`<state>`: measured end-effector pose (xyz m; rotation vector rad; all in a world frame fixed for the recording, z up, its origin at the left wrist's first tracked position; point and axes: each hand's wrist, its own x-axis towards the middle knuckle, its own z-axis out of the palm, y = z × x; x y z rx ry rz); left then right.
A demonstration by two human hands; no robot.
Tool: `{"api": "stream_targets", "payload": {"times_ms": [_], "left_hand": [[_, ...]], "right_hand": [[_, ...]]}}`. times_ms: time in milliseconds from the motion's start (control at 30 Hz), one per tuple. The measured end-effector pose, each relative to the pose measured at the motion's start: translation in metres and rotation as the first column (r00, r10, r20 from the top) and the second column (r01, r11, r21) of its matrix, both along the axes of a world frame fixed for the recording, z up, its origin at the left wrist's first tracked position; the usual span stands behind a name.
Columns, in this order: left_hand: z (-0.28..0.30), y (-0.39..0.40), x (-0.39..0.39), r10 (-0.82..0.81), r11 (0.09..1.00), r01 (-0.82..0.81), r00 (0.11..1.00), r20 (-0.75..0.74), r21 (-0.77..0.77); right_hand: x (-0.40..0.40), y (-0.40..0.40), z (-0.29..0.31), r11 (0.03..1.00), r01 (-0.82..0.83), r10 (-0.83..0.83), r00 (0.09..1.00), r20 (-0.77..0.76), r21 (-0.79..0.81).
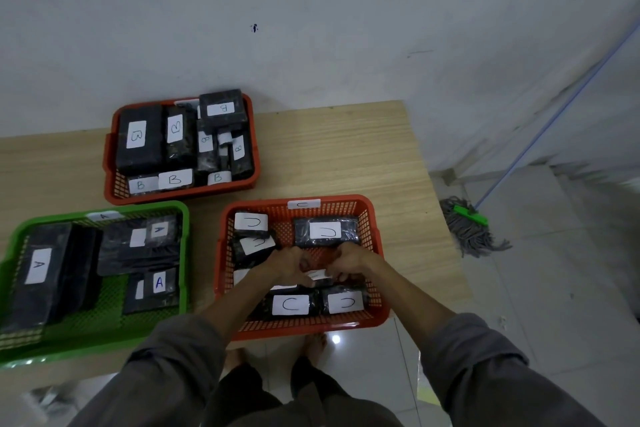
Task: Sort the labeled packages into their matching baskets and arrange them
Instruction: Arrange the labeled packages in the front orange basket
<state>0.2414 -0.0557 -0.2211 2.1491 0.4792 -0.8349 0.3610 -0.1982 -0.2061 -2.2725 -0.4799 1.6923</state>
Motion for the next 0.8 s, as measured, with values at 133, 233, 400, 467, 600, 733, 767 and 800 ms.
{"api": "stream_targets", "payload": {"times_ms": [133,233,400,467,600,733,767,800], "left_hand": [[-0.002,0.001,0.0,-0.032,0.999,0.032,0.998,-0.059,-0.013],[-0.003,0.001,0.001,-0.013,1.0,0.012,0.999,-0.041,-0.011],[-0.004,-0.001,0.0,-0.03,0.997,0.028,0.999,0.028,0.074],[-0.004,-0.002,-0.002,-0.017,0.998,0.014,0.999,0.035,0.067],[0.003,0.001,-0.005,0.069,0.997,-0.072,0.987,0.145,0.011],[0.024,0.013,-0.009,0.035,0.935,-0.175,0.911,0.412,0.309],[0.028,0.018,-0.011,-0.018,0.89,-0.201,0.88,0.474,0.408],[0.032,0.025,-0.014,-0.043,0.851,-0.241,0.853,0.52,0.466]], "right_hand": [[-0.002,-0.002,-0.002,1.0,-0.01,0.01,1.0,-0.016,0.0],[-0.009,-0.006,-0.006,0.997,-0.074,0.071,0.994,0.082,0.037],[-0.01,-0.008,-0.006,0.986,-0.143,0.131,0.982,0.136,0.086],[-0.004,-0.003,0.0,0.979,-0.111,0.063,0.963,0.262,0.171],[0.013,0.014,0.004,0.899,-0.418,0.179,0.626,0.759,0.132],[0.017,0.02,-0.005,0.797,-0.595,0.464,0.495,0.735,-0.102],[0.017,0.018,-0.009,0.798,-0.594,0.462,0.498,0.734,-0.099],[0.016,0.015,-0.011,0.797,-0.597,0.458,0.496,0.738,-0.093]]}}
